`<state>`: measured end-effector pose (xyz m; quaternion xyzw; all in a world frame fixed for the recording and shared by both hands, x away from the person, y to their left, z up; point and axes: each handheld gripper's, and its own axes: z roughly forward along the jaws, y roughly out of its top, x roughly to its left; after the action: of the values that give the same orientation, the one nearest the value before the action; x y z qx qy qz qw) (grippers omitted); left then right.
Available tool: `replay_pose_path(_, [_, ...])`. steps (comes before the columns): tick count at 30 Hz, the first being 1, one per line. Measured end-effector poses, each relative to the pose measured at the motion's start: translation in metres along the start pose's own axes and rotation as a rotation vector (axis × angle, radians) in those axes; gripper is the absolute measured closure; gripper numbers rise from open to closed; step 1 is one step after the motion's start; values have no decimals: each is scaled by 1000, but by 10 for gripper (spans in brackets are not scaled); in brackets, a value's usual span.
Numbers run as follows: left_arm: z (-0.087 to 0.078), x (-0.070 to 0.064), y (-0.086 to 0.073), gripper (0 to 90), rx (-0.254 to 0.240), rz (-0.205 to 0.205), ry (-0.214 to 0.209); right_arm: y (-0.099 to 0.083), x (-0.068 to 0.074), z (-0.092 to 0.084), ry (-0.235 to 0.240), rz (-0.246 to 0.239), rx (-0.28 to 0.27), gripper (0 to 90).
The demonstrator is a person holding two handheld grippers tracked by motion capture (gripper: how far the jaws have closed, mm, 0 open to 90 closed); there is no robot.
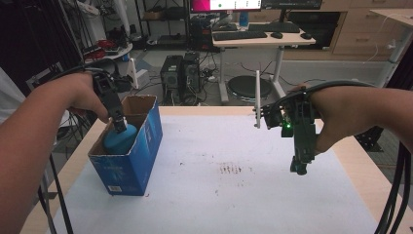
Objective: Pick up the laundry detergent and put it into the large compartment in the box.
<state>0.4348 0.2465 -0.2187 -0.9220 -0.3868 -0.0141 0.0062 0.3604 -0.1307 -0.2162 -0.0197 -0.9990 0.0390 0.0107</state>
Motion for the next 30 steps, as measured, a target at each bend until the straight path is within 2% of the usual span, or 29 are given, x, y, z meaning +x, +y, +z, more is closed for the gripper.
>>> replay_pose_path(3, [-7, -3, 1, 180, 10, 20, 6, 1, 0, -1, 0, -3, -1, 12])
replay_pose_path(9, [-20, -11, 5, 162, 3, 29, -8, 2, -1, 0, 2, -8, 3, 12])
replay_pose_path(13, [-29, -18, 8, 93, -11, 58, -21, 1, -2, 0, 4, -3, 1, 12])
replay_pose_path(17, [-31, -26, 13, 62, -18, 99, -18, 1, -2, 0, 4, 1, 6, 12])
replay_pose_path(19, [-31, -31, 16, 59, -15, 120, -19, 1, -3, 1, 4, -12, 3, 12])
replay_pose_path(24, [-30, -38, 22, 59, -9, 140, -17, 2, -3, 1, 3, -8, 1, 12])
replay_pose_path(27, [-31, -43, 25, 27, -19, 151, -18, 2, -3, 1, 4, -7, -8, 12])
replay_pose_path(28, [-31, -46, 27, 22, -27, 170, -19, 2, -3, 2, 6, -5, -9, 12])
replay_pose_path(30, [-31, -46, 27, 16, -27, 170, -19, 1, -3, 3, 7, -6, -6, 12])
